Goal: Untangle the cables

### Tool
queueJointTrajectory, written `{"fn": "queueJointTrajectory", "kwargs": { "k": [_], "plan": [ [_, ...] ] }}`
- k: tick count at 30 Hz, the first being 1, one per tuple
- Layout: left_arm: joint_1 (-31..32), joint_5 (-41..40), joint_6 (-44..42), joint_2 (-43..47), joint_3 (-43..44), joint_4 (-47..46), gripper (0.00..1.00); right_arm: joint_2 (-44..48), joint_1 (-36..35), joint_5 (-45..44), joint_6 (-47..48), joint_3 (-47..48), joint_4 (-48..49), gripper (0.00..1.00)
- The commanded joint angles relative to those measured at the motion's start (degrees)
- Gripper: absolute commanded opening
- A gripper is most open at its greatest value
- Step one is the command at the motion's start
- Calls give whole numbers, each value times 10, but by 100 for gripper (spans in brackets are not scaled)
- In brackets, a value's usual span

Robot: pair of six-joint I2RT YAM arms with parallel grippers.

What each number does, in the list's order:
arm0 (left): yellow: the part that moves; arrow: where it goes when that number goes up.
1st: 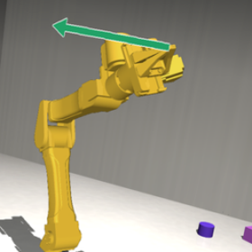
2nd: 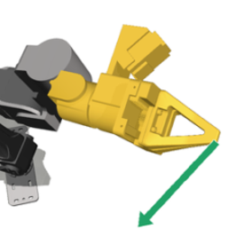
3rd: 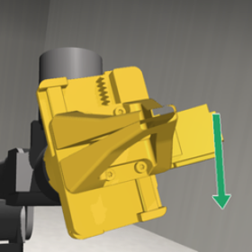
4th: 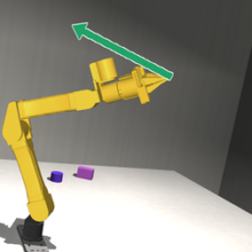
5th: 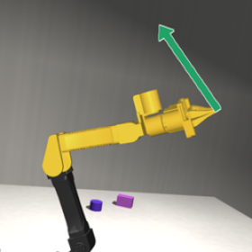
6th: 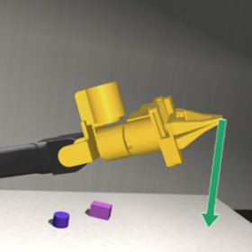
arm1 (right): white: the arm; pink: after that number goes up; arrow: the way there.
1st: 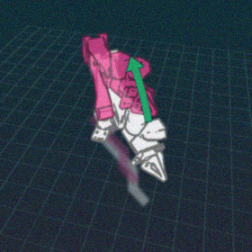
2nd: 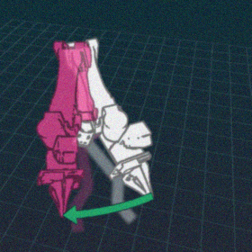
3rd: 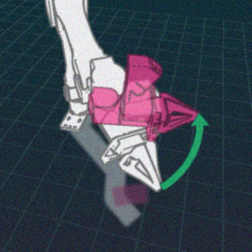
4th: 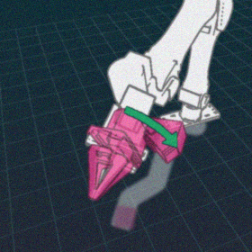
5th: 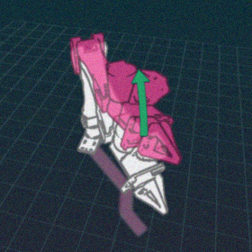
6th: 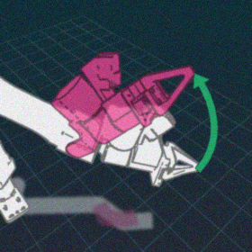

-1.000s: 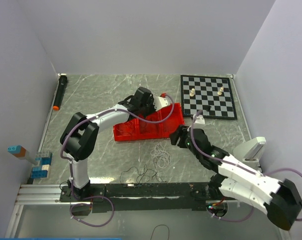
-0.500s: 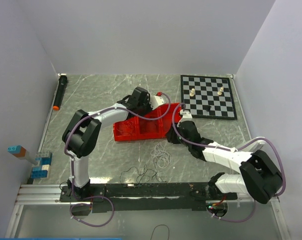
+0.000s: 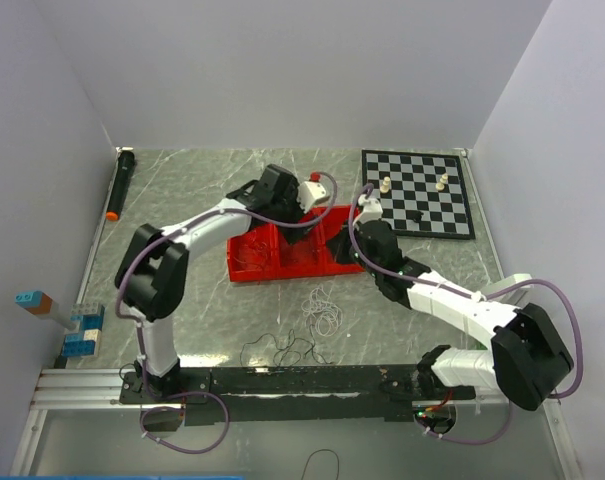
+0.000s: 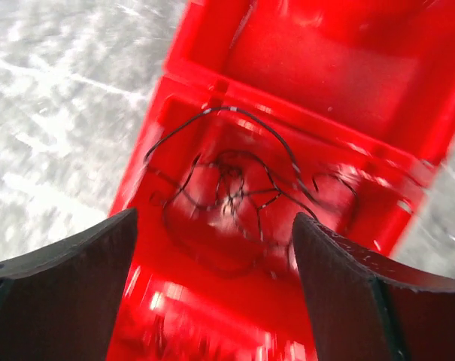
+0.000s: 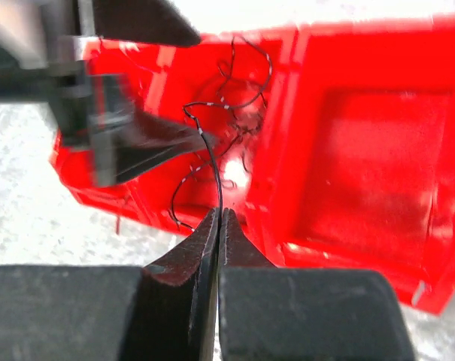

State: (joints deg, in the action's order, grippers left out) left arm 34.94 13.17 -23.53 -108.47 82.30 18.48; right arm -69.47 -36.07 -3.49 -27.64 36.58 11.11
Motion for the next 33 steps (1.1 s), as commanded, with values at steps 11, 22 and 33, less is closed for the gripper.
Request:
{"fn": "queueJointTrajectory", "kwargs": {
  "k": [11, 22, 33],
  "plan": [
    [-99, 108, -40, 287, -54, 176, 100, -180, -1, 1, 22, 157, -61, 0],
    [-125, 81, -20, 360, -46, 174, 99, -304, -58, -50, 24, 299, -161, 0],
    [-126, 73, -12, 388, -56, 159, 99, -405, -74, -95, -28, 398, -253, 6]
  ]
}}
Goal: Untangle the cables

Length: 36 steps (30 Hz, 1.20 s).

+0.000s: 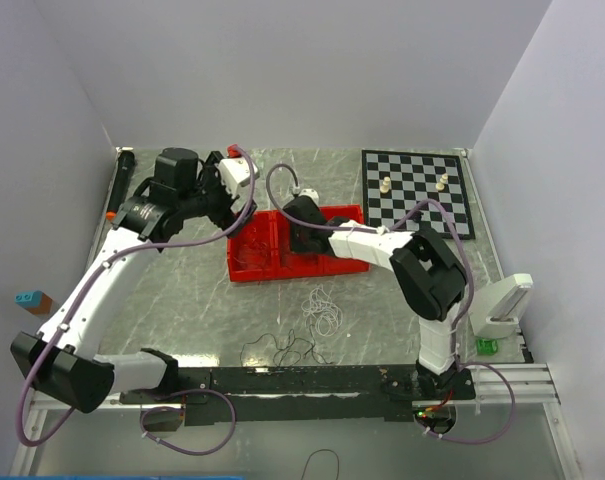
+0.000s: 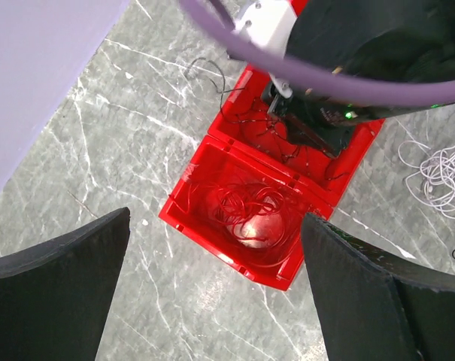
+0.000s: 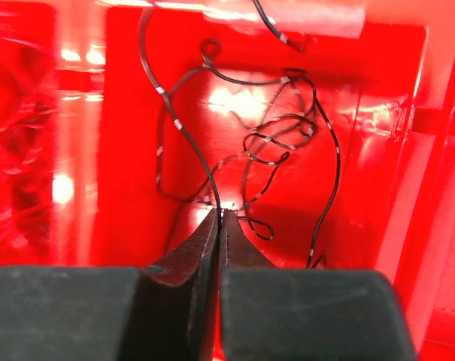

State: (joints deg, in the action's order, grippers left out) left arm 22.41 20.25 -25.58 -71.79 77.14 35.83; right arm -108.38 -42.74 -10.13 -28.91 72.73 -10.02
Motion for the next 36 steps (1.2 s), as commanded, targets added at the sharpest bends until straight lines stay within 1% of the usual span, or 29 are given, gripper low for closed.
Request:
{"fn": "queueJointTrajectory", "kwargs": {
  "k": [1, 3, 4, 7, 9, 10, 12, 15, 18, 20, 24, 28, 32, 34, 36],
  "plan": [
    [0, 6, 4, 23, -6, -11, 99, -10, -11, -27, -15, 33, -40, 19],
    [-1, 16, -17, 29, -13, 4, 99, 21, -14, -16, -15, 14, -23, 47],
    [0, 26, -29, 33, -18, 12, 99, 41, -15, -7, -16, -3, -9, 55],
    [0, 72, -80, 69, -66, 29, 99, 123, -15, 16, -26, -49, 18, 69],
    [4, 126, -135, 91, -91, 64, 99, 176, -19, 30, -29, -92, 52, 77],
    [11, 144, -169, 100, -101, 80, 99, 203, -21, 36, -32, -110, 64, 79],
    [41, 159, -207, 108, -118, 93, 99, 248, -22, 64, -37, -150, 96, 81],
    [97, 169, -244, 97, -132, 120, 99, 307, -23, 84, -44, -193, 110, 81],
    [167, 159, -265, 78, -156, 125, 99, 376, -25, 68, -45, -244, 102, 79],
    [203, 159, -274, 61, -168, 127, 98, 428, -26, 43, -53, -299, 68, 78],
    [267, 164, -292, 9, -183, 145, 87, 541, -25, 14, -65, -378, 28, 77],
    [315, 169, -283, -45, -183, 146, 80, 625, -24, -8, -74, -430, -13, 76],
    [349, 178, -248, -102, -163, 137, 69, 675, -24, -29, -74, -456, -46, 75],
    [368, 181, -243, -125, -159, 130, 66, 687, -24, -37, -71, -461, -54, 75],
    [392, 164, -256, -139, -167, 117, 64, 690, -23, -43, -68, -463, -56, 75]
  ]
}}
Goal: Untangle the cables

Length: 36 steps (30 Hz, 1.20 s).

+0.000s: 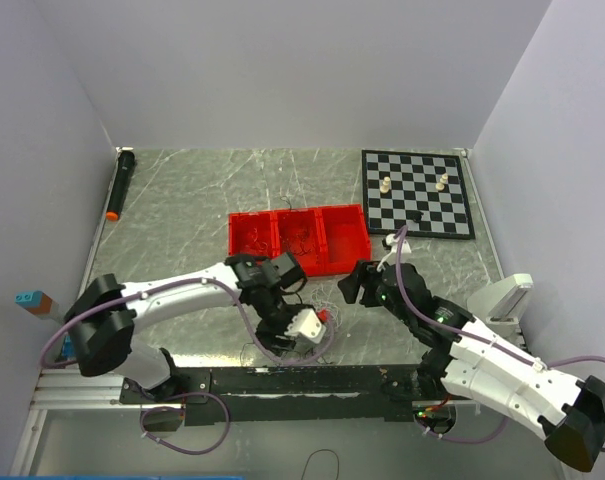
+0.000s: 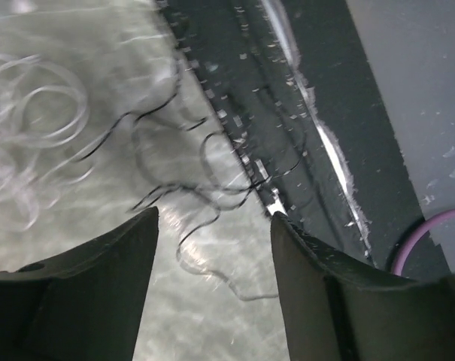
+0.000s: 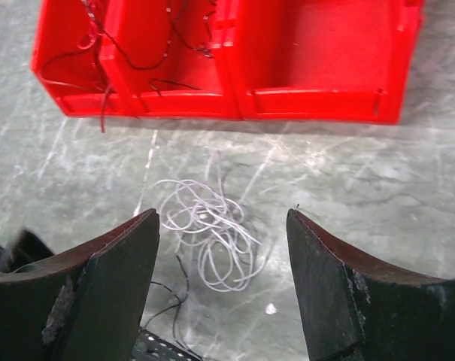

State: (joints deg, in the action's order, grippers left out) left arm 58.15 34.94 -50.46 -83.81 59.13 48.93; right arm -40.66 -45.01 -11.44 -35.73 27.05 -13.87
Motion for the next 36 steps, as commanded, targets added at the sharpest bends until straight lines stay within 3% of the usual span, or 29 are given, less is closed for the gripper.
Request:
{"fn": "queueJointTrajectory", "kwargs": {
  "k": [1, 7, 11, 15, 22, 30, 36],
  "plan": [
    [49, -3, -6, -28, 7, -24, 63, 15, -1, -32, 3, -6, -17, 75],
    [55, -25, 17, -91, 25, -45, 56, 36, 0, -42, 7, -17, -10, 74],
    [56, -47, 29, -111, 22, -60, 42, 51, 1, -46, 5, -25, -7, 72],
    [57, -95, -4, -107, -19, -94, 1, 57, 2, -50, 6, -28, -12, 70],
    [57, -128, 4, -68, -1, -75, 1, 53, 4, -48, 3, -27, -5, 64],
    [10, -183, -11, -40, 259, 63, 1, 48, 5, -53, 3, -20, -8, 60],
    [-13, -206, -39, -19, 343, 86, 1, 44, 5, -60, -2, -21, -5, 58]
  ]
}}
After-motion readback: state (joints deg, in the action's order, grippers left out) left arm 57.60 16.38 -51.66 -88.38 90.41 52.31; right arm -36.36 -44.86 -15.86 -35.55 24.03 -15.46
